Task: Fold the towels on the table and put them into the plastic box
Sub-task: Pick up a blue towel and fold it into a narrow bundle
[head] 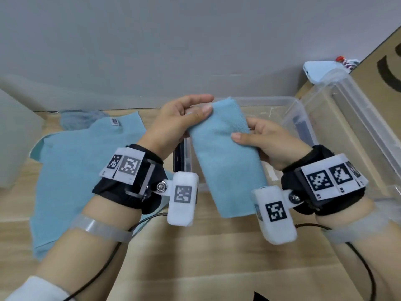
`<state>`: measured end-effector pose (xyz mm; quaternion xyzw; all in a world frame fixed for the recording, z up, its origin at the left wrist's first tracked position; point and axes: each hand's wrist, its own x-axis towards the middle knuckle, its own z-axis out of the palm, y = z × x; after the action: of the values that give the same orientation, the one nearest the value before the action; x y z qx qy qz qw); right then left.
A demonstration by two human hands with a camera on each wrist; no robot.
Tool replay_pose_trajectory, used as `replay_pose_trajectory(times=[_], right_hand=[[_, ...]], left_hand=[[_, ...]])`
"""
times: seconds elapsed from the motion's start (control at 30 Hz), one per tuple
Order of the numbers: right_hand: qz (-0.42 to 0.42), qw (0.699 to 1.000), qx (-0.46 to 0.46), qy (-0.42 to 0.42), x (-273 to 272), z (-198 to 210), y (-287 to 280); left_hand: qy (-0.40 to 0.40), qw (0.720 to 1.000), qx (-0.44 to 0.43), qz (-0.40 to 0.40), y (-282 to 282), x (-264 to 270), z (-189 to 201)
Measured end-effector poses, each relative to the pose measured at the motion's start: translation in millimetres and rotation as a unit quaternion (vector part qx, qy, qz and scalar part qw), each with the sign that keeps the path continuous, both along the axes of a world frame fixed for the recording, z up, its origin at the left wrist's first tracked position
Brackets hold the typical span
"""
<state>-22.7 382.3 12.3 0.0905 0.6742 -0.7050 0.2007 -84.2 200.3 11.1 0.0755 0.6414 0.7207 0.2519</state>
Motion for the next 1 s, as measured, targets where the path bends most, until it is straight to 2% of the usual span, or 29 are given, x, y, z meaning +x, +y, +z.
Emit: replay_pose_trajectory(times=[0.2, 0.33, 0.5, 0.6, 0.73, 0.83, 1.0], right_hand=[[-0.016, 0.998, -0.027, -0.048, -28, -17, 5], [-0.047, 0.993, 0.012, -0.103, -47, -34, 14], [-0.015, 0.974, 0.037, -0.223, -70, -66, 19], [0.016, 0.96, 0.085, -0.267, -77, -88, 6], [0.023, 0.952, 0.069, -0.298, -86, -107, -11], [0.014, 0.946, 0.067, -0.316, -89, -113, -13], [-0.019, 0.941, 0.114, -0.318, -89, -121, -12]], left_hand=[[-0.015, 0.995, -0.018, 0.097, 0, -17, -19], [0.013, 0.978, -0.139, 0.154, -22, -16, -50], [-0.093, 0.971, -0.204, 0.078, -39, -11, -75], [-0.098, 0.973, -0.198, 0.072, -40, -12, -77], [-0.103, 0.976, -0.184, 0.064, -41, -12, -78], [-0.106, 0.977, -0.173, 0.059, -42, -13, -78], [-0.106, 0.979, -0.17, 0.048, -42, -12, -77]])
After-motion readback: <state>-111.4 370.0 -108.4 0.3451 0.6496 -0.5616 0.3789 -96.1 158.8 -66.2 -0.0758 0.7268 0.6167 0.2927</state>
